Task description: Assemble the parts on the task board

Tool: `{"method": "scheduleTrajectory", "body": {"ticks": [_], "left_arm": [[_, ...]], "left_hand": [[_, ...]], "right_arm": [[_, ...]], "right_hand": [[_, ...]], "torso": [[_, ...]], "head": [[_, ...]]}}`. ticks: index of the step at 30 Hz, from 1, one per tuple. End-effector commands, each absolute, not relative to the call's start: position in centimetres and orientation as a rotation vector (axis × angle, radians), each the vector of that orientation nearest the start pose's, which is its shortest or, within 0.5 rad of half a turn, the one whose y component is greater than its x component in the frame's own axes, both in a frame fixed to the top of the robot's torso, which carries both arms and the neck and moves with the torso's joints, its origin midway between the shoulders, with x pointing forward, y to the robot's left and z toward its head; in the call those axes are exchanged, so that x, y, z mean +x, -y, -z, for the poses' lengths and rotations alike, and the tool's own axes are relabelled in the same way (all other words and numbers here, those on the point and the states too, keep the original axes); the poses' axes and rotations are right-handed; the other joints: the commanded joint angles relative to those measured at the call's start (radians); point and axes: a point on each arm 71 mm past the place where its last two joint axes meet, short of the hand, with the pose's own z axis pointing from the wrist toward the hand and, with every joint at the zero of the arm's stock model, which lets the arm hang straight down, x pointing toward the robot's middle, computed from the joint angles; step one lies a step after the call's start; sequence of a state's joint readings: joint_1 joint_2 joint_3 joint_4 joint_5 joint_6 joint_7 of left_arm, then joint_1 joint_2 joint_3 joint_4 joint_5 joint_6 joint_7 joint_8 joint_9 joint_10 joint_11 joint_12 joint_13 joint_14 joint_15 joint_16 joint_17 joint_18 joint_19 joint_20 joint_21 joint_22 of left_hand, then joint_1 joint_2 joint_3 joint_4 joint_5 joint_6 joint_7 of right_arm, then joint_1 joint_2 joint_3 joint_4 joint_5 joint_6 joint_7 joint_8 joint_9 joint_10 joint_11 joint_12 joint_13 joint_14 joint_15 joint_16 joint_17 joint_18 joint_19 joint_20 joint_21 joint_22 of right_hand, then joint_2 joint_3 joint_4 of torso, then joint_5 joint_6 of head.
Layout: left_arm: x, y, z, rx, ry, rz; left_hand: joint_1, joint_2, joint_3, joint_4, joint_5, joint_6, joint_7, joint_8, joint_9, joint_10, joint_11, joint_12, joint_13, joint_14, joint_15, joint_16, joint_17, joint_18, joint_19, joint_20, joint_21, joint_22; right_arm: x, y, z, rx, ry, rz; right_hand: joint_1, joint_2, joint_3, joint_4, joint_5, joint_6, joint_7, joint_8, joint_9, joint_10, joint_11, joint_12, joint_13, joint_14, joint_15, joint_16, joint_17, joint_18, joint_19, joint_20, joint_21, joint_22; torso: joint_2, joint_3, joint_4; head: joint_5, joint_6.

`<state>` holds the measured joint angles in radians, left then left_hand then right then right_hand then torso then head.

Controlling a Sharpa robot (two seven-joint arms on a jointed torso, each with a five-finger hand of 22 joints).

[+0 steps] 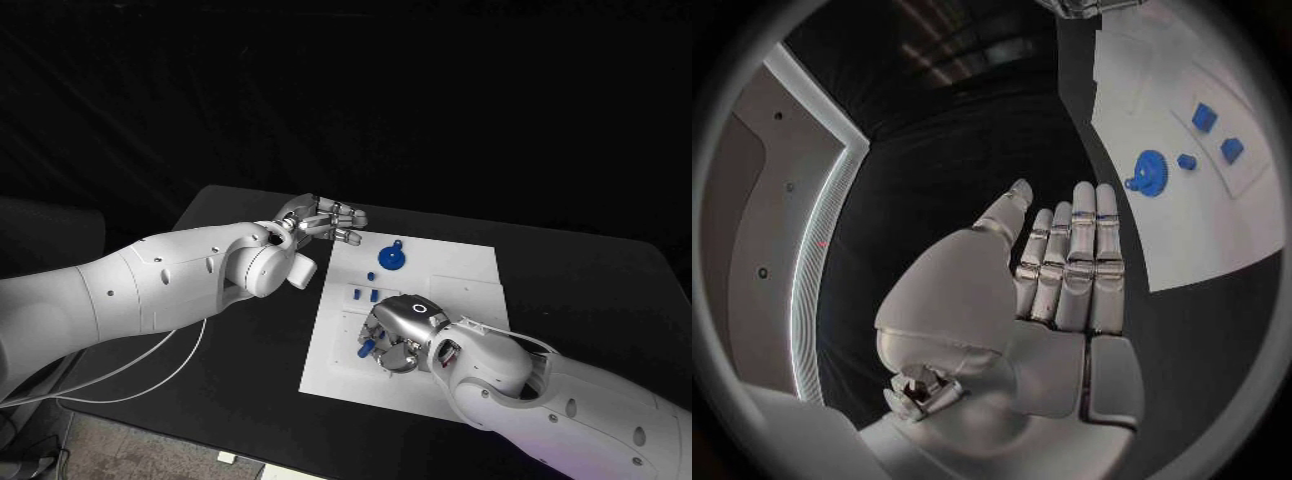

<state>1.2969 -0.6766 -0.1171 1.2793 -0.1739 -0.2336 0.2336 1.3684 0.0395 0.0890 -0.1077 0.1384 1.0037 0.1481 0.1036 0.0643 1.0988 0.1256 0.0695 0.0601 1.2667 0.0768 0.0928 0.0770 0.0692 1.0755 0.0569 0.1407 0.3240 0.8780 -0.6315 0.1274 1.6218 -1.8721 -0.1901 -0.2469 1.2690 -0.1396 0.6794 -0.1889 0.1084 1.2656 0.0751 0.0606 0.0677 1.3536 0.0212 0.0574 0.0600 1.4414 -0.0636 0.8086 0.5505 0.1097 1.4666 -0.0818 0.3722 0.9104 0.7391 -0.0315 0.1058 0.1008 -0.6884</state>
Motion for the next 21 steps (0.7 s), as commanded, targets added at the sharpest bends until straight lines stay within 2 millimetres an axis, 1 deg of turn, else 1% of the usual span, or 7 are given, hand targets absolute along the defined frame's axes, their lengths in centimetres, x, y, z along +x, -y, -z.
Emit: {"method": "scheduleTrajectory", "body": {"ticks": [1,5,9,13,18,21], "left_arm": [[53.82,-18.86,17.65,-0.910,-1.625,1.396],[53.85,-18.90,17.65,-0.910,-1.624,1.394],[53.86,-18.93,17.66,-0.910,-1.624,1.393],[53.86,-18.91,17.66,-0.910,-1.625,1.394],[53.86,-18.87,17.67,-0.910,-1.626,1.394],[53.86,-18.83,17.67,-0.910,-1.627,1.395]], "left_hand": [[-0.001,-0.002,0.002,0.006,0.002,-0.010,0.000,-0.001,0.000,-0.005,0.003,-0.003,-0.001,-0.002,0.004,0.002,0.001,-0.013,-0.001,0.003,-0.007,-0.001],[-0.001,-0.002,0.002,0.006,0.002,-0.010,0.000,-0.001,0.000,-0.005,0.003,-0.003,-0.001,-0.002,0.004,0.002,0.001,-0.013,-0.001,0.003,-0.007,-0.001],[-0.001,-0.002,0.002,0.006,0.002,-0.010,0.000,-0.001,0.000,-0.005,0.003,-0.003,-0.001,-0.002,0.004,0.002,0.001,-0.013,-0.001,0.003,-0.007,-0.001],[-0.001,-0.002,0.002,0.006,0.002,-0.010,0.000,-0.001,0.000,-0.005,0.003,-0.003,-0.001,-0.002,0.004,0.002,0.001,-0.013,-0.001,0.003,-0.007,-0.001],[-0.001,-0.002,0.002,0.006,0.002,-0.010,0.000,-0.001,0.000,-0.005,0.003,-0.003,-0.001,-0.002,0.004,0.002,0.001,-0.013,-0.001,0.003,-0.007,-0.001],[-0.001,-0.002,0.002,0.006,0.002,-0.010,0.000,-0.001,0.000,-0.005,0.003,-0.003,-0.001,-0.002,0.004,0.002,0.001,-0.013,-0.001,0.003,-0.007,-0.001]], "right_arm": [[40.85,7.31,25.12,-0.429,-1.695,-0.691],[40.86,7.31,25.01,-0.418,-1.682,-0.690],[40.87,7.30,24.94,-0.408,-1.672,-0.688],[40.88,7.30,24.99,-0.410,-1.676,-0.683],[40.82,7.19,25.13,-0.420,-1.695,-0.689],[40.76,7.06,25.17,-0.424,-1.705,-0.697]], "right_hand": [[0.000,0.007,0.012,0.000,0.000,0.008,0.002,0.003,0.001,0.008,0.002,0.004,0.001,0.003,-0.005,0.007,0.002,0.011,0.031,-0.009,0.004,0.004],[0.001,0.006,0.015,0.000,0.000,0.008,0.002,0.003,0.001,0.008,0.002,0.004,0.001,0.002,-0.005,0.007,0.002,0.012,0.031,-0.009,0.003,0.006],[0.001,0.006,0.016,0.000,-0.001,0.008,0.002,0.003,0.001,0.009,0.002,0.004,0.001,0.002,-0.005,0.007,0.002,0.012,0.031,-0.009,0.003,0.007],[0.001,0.004,0.018,0.000,-0.004,0.009,0.001,0.003,0.001,0.009,0.001,0.004,0.001,0.002,-0.005,0.008,0.003,0.012,0.031,-0.009,0.004,0.008],[0.001,0.003,0.018,0.001,-0.004,0.009,0.002,0.003,0.001,0.009,0.002,0.004,0.001,0.002,-0.005,0.008,0.003,0.012,0.030,-0.009,0.003,0.010],[0.003,0.004,0.013,0.001,-0.003,0.007,0.002,0.003,0.001,0.007,0.002,0.004,0.001,0.001,-0.005,0.007,0.003,0.011,0.028,-0.009,0.001,0.012]], "torso": [[0.000,0.0001,-0.0002],[0.000,0.0010,-0.0002],[0.000,0.0003,-0.0006],[0.000,-0.0005,-0.0009],[0.000,-0.0006,-0.0008],[0.000,-0.0010,-0.0007]], "head": [[0.000,0.002],[-0.001,0.004],[-0.002,0.005],[-0.003,0.009],[-0.003,0.007],[-0.006,0.006]]}}
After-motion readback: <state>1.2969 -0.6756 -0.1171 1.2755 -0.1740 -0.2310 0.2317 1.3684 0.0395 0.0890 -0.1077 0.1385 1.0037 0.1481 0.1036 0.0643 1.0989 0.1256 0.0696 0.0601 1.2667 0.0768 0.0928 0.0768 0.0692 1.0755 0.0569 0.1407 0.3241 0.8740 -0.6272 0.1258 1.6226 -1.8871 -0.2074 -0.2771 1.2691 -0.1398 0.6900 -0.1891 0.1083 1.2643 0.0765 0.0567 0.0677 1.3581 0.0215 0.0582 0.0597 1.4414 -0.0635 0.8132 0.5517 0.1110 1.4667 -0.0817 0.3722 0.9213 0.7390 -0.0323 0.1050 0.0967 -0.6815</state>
